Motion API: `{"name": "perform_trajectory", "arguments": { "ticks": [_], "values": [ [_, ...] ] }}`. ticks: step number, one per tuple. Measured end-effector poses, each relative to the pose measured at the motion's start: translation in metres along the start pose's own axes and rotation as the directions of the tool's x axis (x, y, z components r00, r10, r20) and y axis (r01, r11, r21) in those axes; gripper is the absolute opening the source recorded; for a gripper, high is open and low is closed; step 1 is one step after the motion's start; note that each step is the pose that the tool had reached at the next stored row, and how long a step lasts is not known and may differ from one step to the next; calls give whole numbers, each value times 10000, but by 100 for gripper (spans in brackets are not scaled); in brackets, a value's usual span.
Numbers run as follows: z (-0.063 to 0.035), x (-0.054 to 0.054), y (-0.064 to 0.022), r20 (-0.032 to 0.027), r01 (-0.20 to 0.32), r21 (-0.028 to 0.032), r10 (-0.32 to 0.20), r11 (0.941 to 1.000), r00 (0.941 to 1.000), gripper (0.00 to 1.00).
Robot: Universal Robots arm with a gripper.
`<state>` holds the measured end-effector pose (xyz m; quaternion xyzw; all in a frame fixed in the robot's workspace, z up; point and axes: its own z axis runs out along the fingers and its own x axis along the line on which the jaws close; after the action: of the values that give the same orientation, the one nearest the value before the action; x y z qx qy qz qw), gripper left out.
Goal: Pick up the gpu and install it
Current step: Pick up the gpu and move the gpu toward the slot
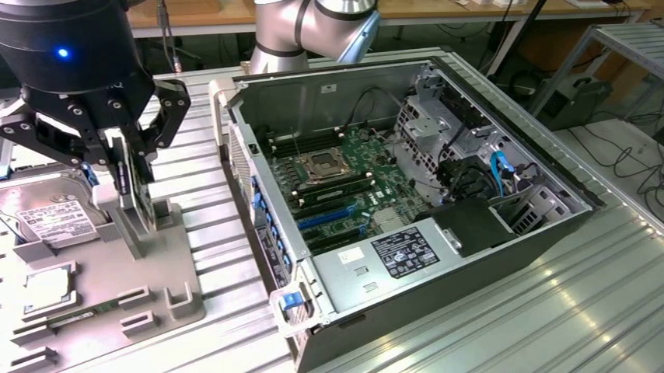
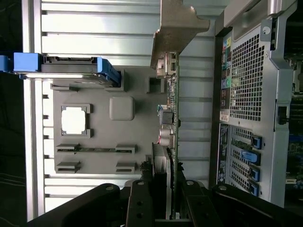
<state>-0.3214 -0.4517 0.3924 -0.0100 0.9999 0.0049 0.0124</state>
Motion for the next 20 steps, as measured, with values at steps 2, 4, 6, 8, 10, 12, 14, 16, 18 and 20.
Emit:
{"name": "perform_trajectory", "arguments": {
  "ticks": [2,4,6,8,10,12,14,16,18,20],
  "values": [
    [-13,0,0,1,0,-1,0,10000,10000,28],
    [-26,-1,0,1,1,0,-1,10000,10000,28],
    [-38,-1,0,0,0,0,0,10000,10000,28],
    [-49,-1,0,1,1,0,-1,10000,10000,28],
    [-63,-2,1,1,0,0,0,10000,10000,28],
    [-87,-2,1,1,0,-1,0,10000,10000,28],
    [-130,-3,1,1,0,-1,0,10000,10000,28],
    [-157,-4,1,0,0,0,0,10000,10000,28],
    [-190,-5,2,1,0,-1,0,10000,10000,28],
    [-219,-5,2,1,0,0,0,10000,10000,28]
  ]
}}
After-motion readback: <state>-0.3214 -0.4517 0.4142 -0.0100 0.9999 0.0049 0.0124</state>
